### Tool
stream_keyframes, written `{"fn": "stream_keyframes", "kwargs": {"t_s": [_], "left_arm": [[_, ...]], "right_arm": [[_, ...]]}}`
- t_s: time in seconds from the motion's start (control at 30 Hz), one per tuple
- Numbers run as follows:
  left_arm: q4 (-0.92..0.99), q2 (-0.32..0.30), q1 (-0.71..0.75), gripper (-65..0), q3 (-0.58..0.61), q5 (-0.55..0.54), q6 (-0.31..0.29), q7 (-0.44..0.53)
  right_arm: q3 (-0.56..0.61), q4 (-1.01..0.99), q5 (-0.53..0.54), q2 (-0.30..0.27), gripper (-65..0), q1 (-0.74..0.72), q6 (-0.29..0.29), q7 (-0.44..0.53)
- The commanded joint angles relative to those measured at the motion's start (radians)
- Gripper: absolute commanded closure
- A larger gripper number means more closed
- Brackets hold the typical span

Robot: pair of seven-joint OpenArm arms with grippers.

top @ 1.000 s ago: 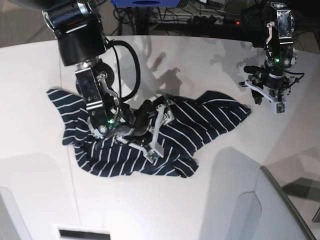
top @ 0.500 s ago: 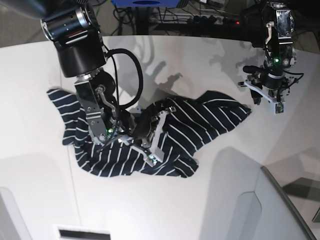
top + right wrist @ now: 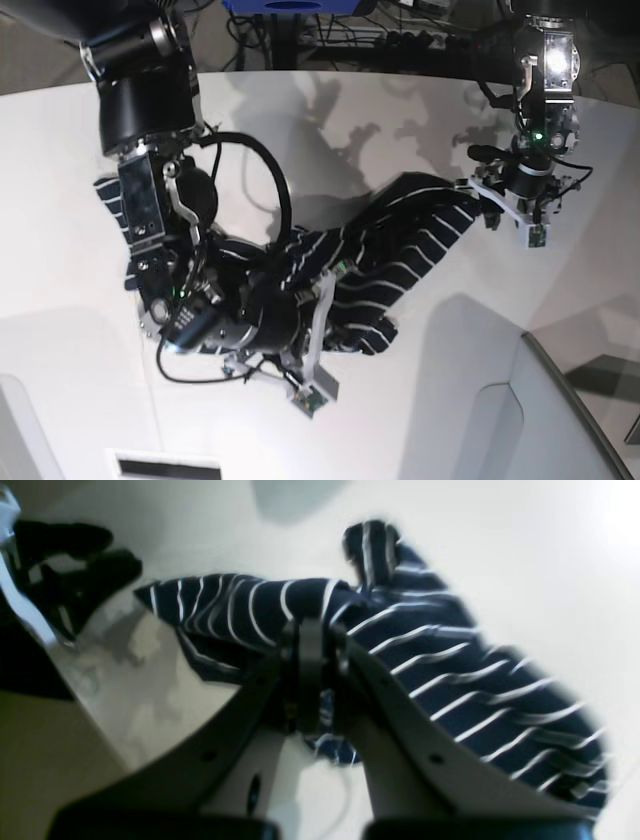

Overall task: Layout the t-shirt on the table in an organized manner, then fold the t-shirt properly
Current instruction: 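Grasp the shirt body with the right gripper and drag it outward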

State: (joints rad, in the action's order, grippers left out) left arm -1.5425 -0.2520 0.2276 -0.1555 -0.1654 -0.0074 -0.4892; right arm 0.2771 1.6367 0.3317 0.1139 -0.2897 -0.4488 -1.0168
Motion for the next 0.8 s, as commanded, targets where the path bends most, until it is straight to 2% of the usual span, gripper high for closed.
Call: {"fn": "stream_keyframes", "kwargs": {"t_s": [0.0,0.1,0.23,0.33,0.43,0.53,0.77], "left_arm": [[-0.022,-0.013,-0.012,-26.7,-0.002,-0.003,0.005,0.017],[-0.022,-0.01,-0.014,-26.7,0.003,-0.003,0.005,0.017],[-0.02,-0.014,-0.012,-26.7,-0.008,-0.003,0.005,0.017],[-0.022,-0.042,-0.001,-26.7,-0.036,-0.003,0.005,0.016],[-0.017,-0.048,0.0,-26.7,-0.08,-0.003,0.005,0.016],[-0.016,-0.046,0.002,-26.7,-0.129,-0.003,0.005,0.016],[-0.013,-0.039,-0.007,-26.7,-0.132,-0.01,0.005,0.016]], "right_arm": [[0.0,-0.002,0.01,0.011,0.0,-0.039,-0.002,0.029],[0.017,-0.04,0.01,0.014,0.0,-0.072,-0.002,0.099],[0.178,-0.109,0.01,0.014,0.0,-0.093,0.002,0.183],[0.31,-0.122,0.01,0.014,0.0,-0.061,0.003,0.197],[0.373,-0.106,0.01,0.014,0.0,0.001,0.003,0.191],[0.4,-0.077,0.01,0.011,-0.2,0.083,0.003,0.189],[0.403,-0.105,0.01,0.011,-0.8,0.185,-0.002,0.189]]}}
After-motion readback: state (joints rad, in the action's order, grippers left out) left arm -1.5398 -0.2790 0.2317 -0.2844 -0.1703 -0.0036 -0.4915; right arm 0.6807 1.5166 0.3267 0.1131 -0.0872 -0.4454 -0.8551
